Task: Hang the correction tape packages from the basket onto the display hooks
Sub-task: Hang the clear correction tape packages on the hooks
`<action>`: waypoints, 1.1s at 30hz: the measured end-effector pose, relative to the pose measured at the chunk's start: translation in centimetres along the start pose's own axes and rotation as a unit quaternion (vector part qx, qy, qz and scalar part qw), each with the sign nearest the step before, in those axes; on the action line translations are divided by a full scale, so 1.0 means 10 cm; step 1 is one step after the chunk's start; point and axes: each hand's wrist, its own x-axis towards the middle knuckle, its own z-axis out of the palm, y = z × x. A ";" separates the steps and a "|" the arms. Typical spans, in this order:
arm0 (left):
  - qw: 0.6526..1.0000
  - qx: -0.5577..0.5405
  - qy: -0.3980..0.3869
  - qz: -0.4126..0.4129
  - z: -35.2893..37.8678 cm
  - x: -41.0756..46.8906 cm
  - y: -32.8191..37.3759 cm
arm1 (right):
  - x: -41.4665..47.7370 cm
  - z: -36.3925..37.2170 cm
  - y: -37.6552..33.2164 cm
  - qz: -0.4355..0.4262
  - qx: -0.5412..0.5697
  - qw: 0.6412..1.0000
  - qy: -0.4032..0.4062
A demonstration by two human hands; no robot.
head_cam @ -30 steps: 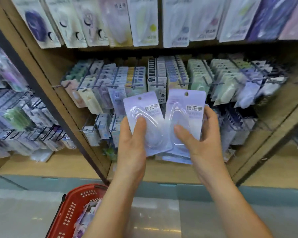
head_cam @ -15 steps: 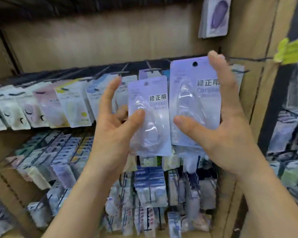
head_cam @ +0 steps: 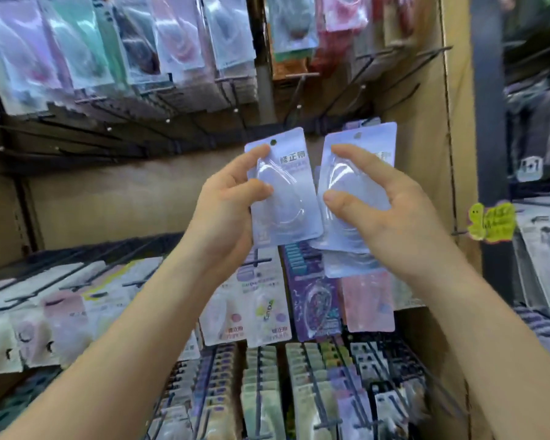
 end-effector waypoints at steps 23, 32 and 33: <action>0.996 0.026 -0.083 0.024 0.73 0.92 -0.15 | 0.33 -0.48 0.34 0.023 0.077 0.988 0.131; 0.960 0.254 -0.070 0.091 0.79 0.98 -0.08 | 0.42 -0.61 0.46 0.032 0.050 0.992 0.109; 0.951 0.280 -0.073 0.106 0.79 0.99 -0.04 | 0.44 -0.62 0.48 0.029 0.044 0.994 0.099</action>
